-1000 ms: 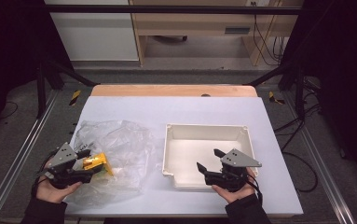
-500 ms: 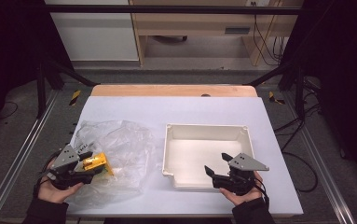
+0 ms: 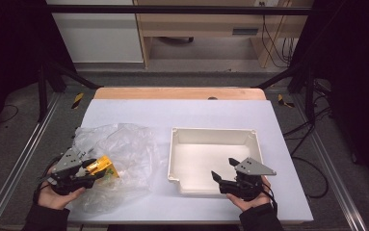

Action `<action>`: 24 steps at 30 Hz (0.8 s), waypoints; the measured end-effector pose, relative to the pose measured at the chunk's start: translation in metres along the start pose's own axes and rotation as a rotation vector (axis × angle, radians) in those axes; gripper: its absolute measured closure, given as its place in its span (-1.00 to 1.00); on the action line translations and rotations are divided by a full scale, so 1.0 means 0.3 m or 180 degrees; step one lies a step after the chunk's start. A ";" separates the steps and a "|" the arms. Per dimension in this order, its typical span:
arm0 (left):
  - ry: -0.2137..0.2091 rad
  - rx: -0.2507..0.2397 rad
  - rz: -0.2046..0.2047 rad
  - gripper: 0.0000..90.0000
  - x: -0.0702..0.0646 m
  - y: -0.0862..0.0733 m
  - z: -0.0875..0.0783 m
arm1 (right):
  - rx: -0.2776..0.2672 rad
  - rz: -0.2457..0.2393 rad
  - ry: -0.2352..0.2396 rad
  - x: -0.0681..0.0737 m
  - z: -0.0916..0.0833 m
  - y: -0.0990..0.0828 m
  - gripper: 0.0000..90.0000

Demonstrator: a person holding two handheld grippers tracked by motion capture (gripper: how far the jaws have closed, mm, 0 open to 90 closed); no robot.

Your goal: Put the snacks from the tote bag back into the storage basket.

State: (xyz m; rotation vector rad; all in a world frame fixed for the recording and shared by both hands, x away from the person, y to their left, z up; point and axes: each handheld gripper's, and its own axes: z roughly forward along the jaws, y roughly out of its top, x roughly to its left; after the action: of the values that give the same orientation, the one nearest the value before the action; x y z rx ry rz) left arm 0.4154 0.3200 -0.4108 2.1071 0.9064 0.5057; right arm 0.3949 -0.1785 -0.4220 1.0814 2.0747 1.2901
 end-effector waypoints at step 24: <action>-0.0033 0.0011 -0.0043 0.12 -0.007 0.024 0.006 | 0.0009 0.0026 -0.0002 -0.007 0.001 -0.004 -0.45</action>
State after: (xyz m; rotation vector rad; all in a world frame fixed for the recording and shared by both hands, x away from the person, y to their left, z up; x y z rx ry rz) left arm 0.4184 0.3144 -0.4066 2.1033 0.9157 0.4863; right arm 0.3959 -0.1805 -0.4232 1.0925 2.0742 1.2908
